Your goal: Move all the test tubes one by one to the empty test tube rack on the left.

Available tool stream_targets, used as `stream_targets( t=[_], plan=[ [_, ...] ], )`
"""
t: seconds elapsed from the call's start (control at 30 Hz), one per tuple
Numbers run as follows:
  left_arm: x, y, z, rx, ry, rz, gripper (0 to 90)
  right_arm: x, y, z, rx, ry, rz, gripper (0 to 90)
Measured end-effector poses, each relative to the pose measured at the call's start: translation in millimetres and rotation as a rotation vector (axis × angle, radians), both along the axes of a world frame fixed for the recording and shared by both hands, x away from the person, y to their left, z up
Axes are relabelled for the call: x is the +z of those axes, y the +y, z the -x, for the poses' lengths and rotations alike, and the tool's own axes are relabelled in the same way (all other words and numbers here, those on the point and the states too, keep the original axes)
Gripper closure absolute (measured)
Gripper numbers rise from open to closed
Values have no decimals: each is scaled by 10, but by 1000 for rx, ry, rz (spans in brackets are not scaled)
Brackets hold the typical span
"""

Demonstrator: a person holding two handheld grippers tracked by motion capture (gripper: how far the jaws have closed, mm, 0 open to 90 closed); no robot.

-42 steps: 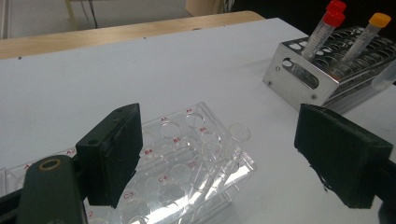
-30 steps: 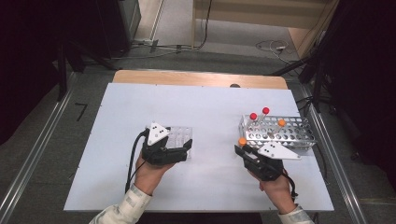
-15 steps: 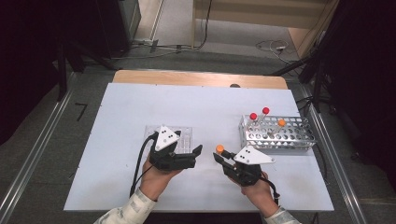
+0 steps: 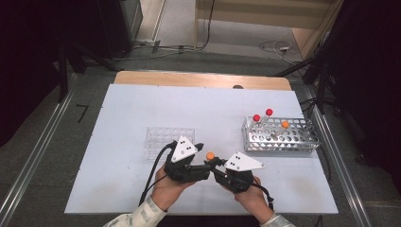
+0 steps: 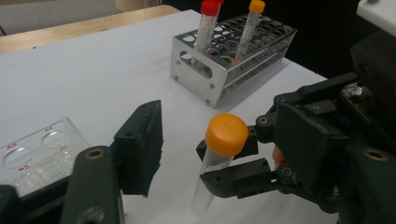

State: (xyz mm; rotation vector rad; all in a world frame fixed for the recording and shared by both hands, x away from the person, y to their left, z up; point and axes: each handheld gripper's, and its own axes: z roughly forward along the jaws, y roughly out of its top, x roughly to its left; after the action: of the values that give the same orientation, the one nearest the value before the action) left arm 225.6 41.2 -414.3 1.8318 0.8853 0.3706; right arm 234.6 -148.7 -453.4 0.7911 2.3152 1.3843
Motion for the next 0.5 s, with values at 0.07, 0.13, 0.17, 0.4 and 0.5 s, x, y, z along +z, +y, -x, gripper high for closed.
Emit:
stream_targets(
  t=[0.07, 0.13, 0.17, 0.4, 0.5],
  plan=[
    [-6, -7, 8, 3, -10, -7, 468, 0, 1, 4, 1, 1, -2, 714],
    [-8, -11, 12, -5, -10, -9, 542, 5, -2, 5, 2, -1, -7, 714],
    [-9, -15, 12, -9, -7, -9, 552, 9, -2, 7, 2, 0, -8, 714],
    [-21, -38, 21, -18, -14, -27, 684, 11, -2, 11, 5, 2, -9, 713],
    [-17, -32, 21, -10, -15, -24, 692, 13, -2, 12, 5, 1, -10, 711]
  ],
)
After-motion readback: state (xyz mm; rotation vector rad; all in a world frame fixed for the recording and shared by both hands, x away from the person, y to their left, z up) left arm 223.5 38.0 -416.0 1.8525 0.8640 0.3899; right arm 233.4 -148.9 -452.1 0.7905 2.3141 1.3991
